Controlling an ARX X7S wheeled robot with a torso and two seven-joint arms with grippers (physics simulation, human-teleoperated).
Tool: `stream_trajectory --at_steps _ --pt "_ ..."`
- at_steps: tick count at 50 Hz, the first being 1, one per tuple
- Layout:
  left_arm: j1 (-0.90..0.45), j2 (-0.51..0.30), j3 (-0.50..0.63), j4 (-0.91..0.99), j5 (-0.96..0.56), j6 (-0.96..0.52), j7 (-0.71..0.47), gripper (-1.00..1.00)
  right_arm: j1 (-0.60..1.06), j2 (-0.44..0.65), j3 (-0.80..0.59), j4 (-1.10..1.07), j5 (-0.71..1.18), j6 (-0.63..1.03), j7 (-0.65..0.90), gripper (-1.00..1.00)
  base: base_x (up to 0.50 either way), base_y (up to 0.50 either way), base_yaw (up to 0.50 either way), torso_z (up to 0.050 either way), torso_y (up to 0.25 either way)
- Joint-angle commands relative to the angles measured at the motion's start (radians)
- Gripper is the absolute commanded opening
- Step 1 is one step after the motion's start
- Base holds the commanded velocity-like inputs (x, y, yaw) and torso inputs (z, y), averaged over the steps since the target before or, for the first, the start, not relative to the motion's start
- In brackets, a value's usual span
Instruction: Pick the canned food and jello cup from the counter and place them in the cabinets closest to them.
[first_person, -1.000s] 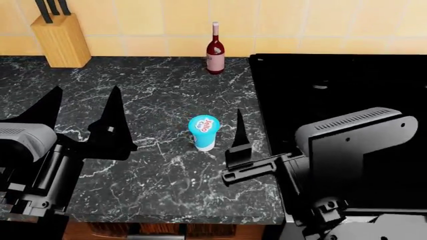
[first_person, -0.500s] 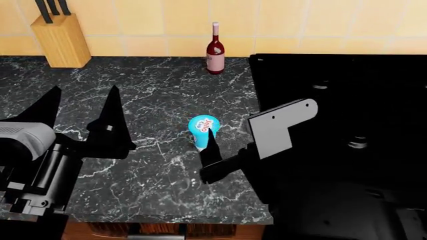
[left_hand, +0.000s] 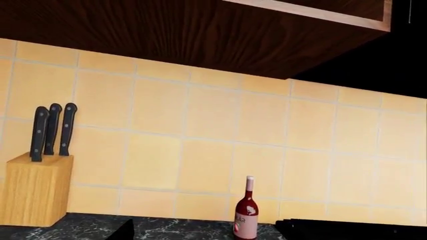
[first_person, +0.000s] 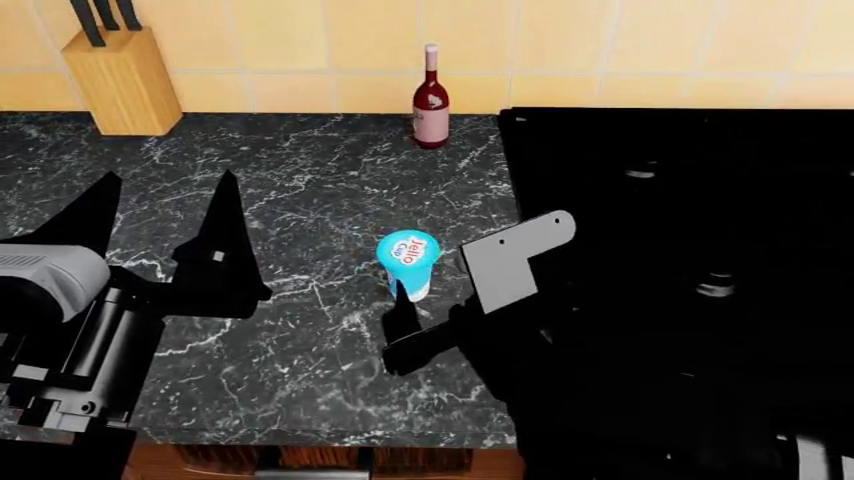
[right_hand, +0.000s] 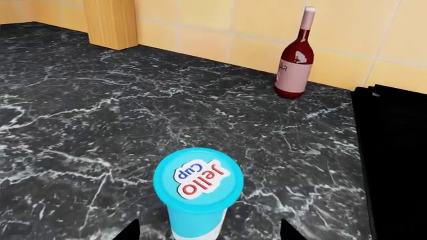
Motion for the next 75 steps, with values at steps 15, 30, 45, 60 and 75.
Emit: stream_trajectory --at_steps 15,30,45,60,75 --pt "0.005 -0.012 0.013 -0.002 -0.006 0.016 -0.011 1.00 0.009 -0.110 -0.001 0.229 0.069 0.042 -0.142 1.00 0.00 0.00 0.00 0.000 0.000" --pt "0.007 -0.019 0.017 -0.001 -0.016 0.023 -0.018 1.00 0.011 -0.156 -0.005 0.309 0.085 0.061 -0.192 1.00 0.00 0.00 0.00 0.000 0.000" --pt "0.008 -0.026 0.022 -0.010 -0.018 0.036 -0.019 1.00 0.015 -0.234 0.003 0.459 0.097 0.064 -0.278 1.00 0.00 0.00 0.00 0.000 0.000" --pt "0.009 -0.033 0.025 -0.013 -0.025 0.043 -0.026 1.00 0.011 -0.261 0.005 0.512 0.103 0.069 -0.301 1.00 0.00 0.00 0.00 0.000 0.000" --pt "0.011 -0.040 0.028 -0.010 -0.032 0.047 -0.034 1.00 0.016 -0.230 0.014 0.445 0.116 0.081 -0.250 -1.00 0.00 0.00 0.00 0.000 0.000"
